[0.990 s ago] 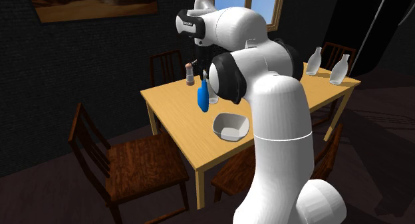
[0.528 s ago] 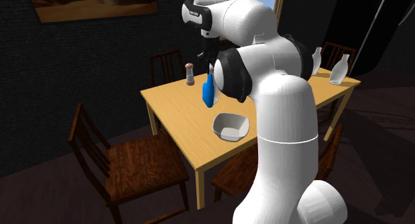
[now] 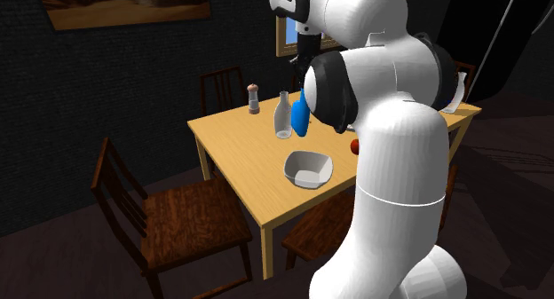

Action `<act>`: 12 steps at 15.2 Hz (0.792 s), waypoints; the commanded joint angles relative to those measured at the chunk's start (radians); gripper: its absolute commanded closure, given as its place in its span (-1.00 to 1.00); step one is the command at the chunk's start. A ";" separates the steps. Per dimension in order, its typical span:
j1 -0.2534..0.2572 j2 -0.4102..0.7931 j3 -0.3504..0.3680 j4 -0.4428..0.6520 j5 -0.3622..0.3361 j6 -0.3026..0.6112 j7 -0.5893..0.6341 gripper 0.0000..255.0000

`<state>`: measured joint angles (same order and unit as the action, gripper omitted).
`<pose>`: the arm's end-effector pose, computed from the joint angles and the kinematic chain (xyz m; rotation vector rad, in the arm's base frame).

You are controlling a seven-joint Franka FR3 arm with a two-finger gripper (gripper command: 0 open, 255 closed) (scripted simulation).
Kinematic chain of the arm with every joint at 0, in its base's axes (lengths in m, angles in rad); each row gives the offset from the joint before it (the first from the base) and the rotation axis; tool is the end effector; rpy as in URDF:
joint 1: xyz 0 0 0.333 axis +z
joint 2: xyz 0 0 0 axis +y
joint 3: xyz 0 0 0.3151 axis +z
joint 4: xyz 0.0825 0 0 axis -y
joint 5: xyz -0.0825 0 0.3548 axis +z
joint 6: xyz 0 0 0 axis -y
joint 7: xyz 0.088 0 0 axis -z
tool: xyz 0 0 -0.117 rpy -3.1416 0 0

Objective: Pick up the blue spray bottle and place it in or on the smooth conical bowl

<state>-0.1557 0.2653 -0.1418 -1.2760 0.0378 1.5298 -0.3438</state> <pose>0.5790 -0.1596 0.5916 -3.1370 -0.0822 0.0130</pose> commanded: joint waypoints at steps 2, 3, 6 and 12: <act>-0.034 -0.043 -0.020 -0.003 -0.002 -0.041 -0.055 1.00; -0.032 -0.049 -0.021 -0.025 -0.003 -0.024 -0.054 1.00; -0.030 -0.065 -0.020 -0.088 -0.005 0.023 -0.053 1.00; -0.026 -0.086 -0.019 -0.198 -0.009 0.113 -0.052 1.00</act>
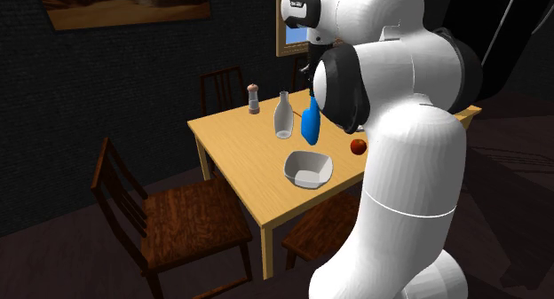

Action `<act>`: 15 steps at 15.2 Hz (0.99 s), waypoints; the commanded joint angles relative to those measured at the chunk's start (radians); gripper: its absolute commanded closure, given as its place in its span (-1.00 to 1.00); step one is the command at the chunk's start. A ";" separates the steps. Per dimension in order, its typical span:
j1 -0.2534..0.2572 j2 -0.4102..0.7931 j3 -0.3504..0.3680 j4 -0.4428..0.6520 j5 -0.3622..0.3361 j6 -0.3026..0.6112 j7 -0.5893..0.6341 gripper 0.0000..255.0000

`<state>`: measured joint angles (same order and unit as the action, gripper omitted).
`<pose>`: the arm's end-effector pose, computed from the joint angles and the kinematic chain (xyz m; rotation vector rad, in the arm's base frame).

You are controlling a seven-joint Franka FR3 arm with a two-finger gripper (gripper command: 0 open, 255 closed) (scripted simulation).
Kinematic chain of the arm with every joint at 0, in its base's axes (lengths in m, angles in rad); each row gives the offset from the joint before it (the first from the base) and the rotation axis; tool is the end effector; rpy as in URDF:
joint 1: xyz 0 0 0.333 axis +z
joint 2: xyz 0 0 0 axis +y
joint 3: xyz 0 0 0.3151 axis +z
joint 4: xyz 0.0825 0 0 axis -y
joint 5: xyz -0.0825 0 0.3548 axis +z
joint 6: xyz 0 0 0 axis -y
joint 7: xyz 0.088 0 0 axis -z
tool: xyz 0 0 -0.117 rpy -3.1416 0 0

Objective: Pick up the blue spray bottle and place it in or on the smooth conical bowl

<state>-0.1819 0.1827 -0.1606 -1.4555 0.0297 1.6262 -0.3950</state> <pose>0.5540 -0.1851 0.5694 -3.1364 -0.0834 0.0138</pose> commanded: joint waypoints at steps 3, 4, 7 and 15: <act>0.001 -0.009 0.000 -0.068 -0.001 0.059 0.000 1.00; 0.002 -0.011 0.001 -0.083 -0.002 0.073 0.000 1.00; 0.002 -0.014 0.001 -0.128 -0.002 0.115 0.000 1.00; 0.004 -0.011 0.002 -0.231 -0.001 0.221 -0.001 1.00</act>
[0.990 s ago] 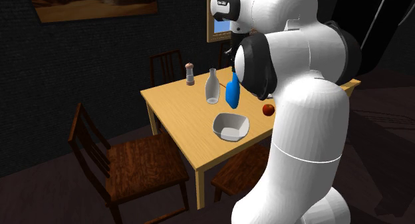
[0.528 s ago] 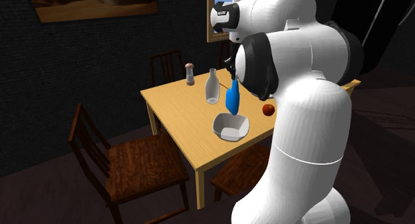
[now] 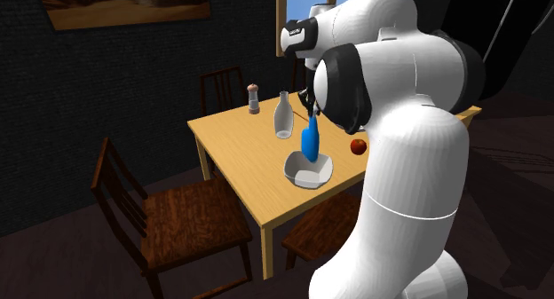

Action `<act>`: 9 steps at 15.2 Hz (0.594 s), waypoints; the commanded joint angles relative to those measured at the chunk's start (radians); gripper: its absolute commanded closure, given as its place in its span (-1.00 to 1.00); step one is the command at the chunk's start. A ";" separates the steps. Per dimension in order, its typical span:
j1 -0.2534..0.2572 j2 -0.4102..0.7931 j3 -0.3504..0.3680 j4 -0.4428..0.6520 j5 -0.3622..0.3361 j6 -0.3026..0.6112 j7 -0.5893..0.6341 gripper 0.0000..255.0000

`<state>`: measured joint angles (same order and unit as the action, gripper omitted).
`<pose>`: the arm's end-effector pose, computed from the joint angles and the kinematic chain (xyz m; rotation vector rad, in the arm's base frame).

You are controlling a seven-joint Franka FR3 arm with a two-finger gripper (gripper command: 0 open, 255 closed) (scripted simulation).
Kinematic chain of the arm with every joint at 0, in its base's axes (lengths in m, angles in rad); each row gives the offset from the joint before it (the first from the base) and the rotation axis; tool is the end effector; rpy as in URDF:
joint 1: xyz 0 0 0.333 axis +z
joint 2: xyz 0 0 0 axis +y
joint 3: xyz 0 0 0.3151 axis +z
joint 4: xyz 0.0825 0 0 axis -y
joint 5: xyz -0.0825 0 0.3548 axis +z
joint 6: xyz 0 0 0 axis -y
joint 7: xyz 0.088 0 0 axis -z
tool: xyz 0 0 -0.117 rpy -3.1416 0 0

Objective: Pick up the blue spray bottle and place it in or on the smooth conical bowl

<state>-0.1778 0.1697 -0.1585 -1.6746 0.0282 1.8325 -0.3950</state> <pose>0.5546 -0.1852 0.4963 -3.1365 -0.0837 0.0138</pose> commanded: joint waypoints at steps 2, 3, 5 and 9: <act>0.000 0.005 0.000 -0.035 0.001 0.041 -0.002 1.00; 0.000 0.007 0.000 -0.046 0.002 0.054 -0.002 1.00; 0.000 0.011 0.000 -0.068 0.003 0.079 -0.003 1.00; 0.000 0.014 0.001 -0.078 0.003 0.093 -0.003 1.00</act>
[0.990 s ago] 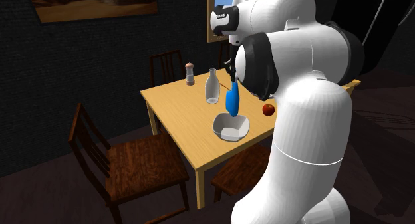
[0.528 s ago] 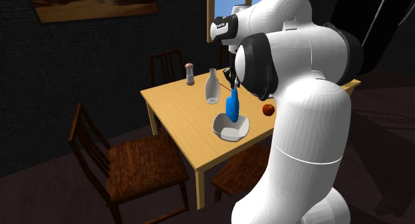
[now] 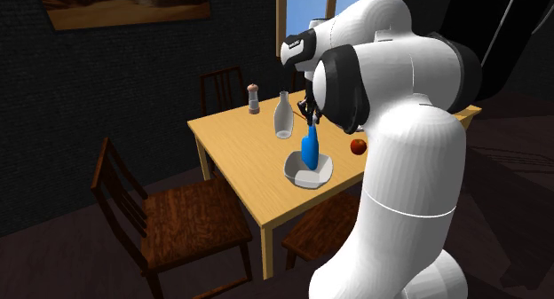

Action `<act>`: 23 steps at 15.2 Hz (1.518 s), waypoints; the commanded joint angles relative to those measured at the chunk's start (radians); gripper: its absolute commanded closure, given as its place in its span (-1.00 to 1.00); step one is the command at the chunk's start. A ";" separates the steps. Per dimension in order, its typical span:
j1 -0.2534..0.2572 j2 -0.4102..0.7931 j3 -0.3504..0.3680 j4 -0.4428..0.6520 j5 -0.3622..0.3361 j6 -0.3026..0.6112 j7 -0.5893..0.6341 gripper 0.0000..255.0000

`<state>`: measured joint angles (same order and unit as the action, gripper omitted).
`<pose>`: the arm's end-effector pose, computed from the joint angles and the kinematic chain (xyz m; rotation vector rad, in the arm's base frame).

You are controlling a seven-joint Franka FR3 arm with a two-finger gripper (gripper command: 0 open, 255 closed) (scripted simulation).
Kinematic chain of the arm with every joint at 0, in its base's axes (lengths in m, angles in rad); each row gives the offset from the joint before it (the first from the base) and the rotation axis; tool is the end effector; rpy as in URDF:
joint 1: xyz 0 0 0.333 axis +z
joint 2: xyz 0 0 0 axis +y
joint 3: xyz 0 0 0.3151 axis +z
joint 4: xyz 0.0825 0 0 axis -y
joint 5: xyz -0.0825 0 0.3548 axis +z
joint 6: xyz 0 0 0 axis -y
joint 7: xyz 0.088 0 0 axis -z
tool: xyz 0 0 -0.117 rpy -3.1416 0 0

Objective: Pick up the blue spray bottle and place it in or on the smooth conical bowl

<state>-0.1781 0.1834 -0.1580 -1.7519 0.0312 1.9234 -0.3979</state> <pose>0.5556 -0.1859 0.4616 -3.1366 -0.0837 0.0136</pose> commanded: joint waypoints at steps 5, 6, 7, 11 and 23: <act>0.000 0.000 0.000 -0.001 0.000 0.002 0.000 1.00; 0.000 0.000 0.000 -0.001 0.000 0.002 0.000 -1.00; 0.000 0.000 0.000 -0.001 0.000 0.002 0.000 -1.00; 0.000 0.000 0.000 -0.001 0.000 0.002 0.000 -1.00; -0.001 -0.013 -0.001 0.109 -0.003 -0.121 0.002 -1.00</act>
